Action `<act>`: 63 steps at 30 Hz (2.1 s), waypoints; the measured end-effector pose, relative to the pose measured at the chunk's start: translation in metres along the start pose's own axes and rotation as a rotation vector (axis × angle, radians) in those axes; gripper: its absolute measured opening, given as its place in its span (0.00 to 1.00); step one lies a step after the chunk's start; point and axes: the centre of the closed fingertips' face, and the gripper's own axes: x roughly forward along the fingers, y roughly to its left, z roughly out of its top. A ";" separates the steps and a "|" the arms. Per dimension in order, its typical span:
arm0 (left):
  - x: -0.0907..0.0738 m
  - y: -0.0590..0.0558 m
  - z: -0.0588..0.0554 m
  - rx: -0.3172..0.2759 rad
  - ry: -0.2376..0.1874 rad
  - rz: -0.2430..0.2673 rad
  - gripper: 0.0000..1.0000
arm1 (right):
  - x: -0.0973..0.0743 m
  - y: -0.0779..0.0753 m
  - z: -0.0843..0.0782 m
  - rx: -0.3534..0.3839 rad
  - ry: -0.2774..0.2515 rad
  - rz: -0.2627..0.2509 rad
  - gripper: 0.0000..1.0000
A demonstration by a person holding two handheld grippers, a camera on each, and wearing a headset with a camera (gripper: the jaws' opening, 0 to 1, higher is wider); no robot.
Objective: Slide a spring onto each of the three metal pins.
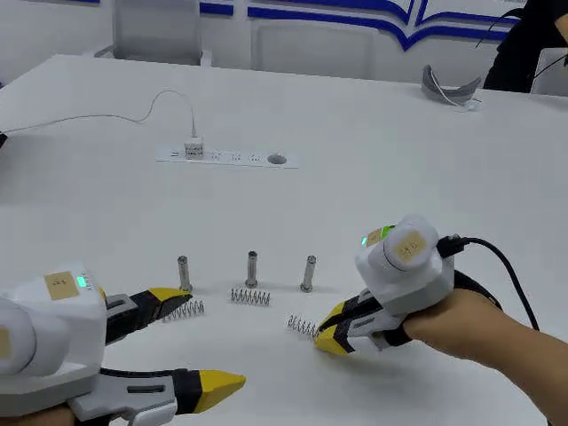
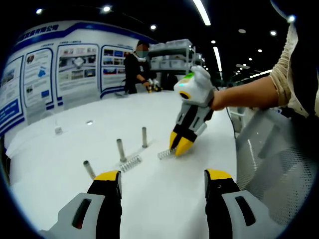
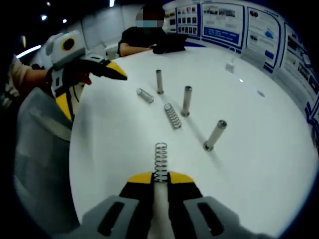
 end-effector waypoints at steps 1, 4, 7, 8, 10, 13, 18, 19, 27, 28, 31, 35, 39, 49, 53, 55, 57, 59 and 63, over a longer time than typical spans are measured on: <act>0.002 -0.001 0.000 0.000 0.003 -0.006 0.68 | -0.001 0.002 0.001 -0.005 0.001 0.004 0.12; 0.007 -0.003 -0.002 0.013 0.016 -0.024 0.67 | -0.003 0.006 0.004 -0.018 -0.002 0.015 0.12; 0.013 -0.002 -0.007 0.029 0.029 -0.037 0.65 | -0.006 0.011 0.010 -0.034 -0.008 0.027 0.12; 0.015 -0.001 -0.008 0.036 0.036 -0.041 0.64 | -0.006 0.013 0.011 -0.046 -0.007 0.033 0.12; 0.019 0.000 -0.009 0.047 0.043 -0.049 0.63 | -0.007 0.016 0.015 -0.058 -0.009 0.041 0.12; 0.025 -0.003 -0.009 0.073 0.054 -0.062 0.61 | -0.009 0.021 0.020 -0.078 -0.010 0.055 0.12; 0.034 -0.008 -0.008 0.094 0.061 -0.093 0.56 | -0.014 0.027 0.029 -0.118 -0.009 0.071 0.12; 0.035 -0.009 -0.008 0.096 0.062 -0.096 0.55 | -0.014 0.028 0.031 -0.122 -0.010 0.074 0.12; 0.046 -0.020 -0.007 0.122 0.065 -0.128 0.49 | -0.017 0.036 0.037 -0.175 -0.001 0.105 0.12; 0.047 -0.022 -0.006 0.127 0.065 -0.132 0.48 | -0.017 0.037 0.037 -0.178 0.000 0.109 0.12; 0.050 -0.025 -0.006 0.146 0.070 -0.148 0.46 | -0.015 0.041 0.036 -0.191 0.006 0.129 0.12; 0.053 -0.028 -0.007 0.169 0.075 -0.161 0.42 | -0.014 0.047 0.036 -0.219 0.024 0.147 0.12; 0.055 -0.030 -0.007 0.186 0.075 -0.170 0.37 | -0.015 0.053 0.036 -0.242 0.031 0.167 0.12; 0.055 -0.033 -0.008 0.237 0.080 -0.189 0.26 | -0.014 0.060 0.037 -0.279 0.049 0.195 0.12; 0.055 -0.033 -0.008 0.253 0.083 -0.191 0.22 | -0.014 0.063 0.039 -0.294 0.053 0.203 0.12; 0.055 -0.033 -0.008 0.255 0.083 -0.191 0.21 | -0.014 0.063 0.037 -0.297 0.061 0.205 0.12; 0.055 -0.034 -0.008 0.259 0.082 -0.194 0.19 | -0.014 0.063 0.036 -0.301 0.066 0.206 0.12; 0.056 -0.035 -0.009 0.263 0.083 -0.197 0.18 | -0.015 0.063 0.034 -0.305 0.075 0.207 0.12; 0.056 -0.038 -0.010 0.281 0.088 -0.203 0.14 | -0.017 0.065 0.032 -0.314 0.087 0.211 0.12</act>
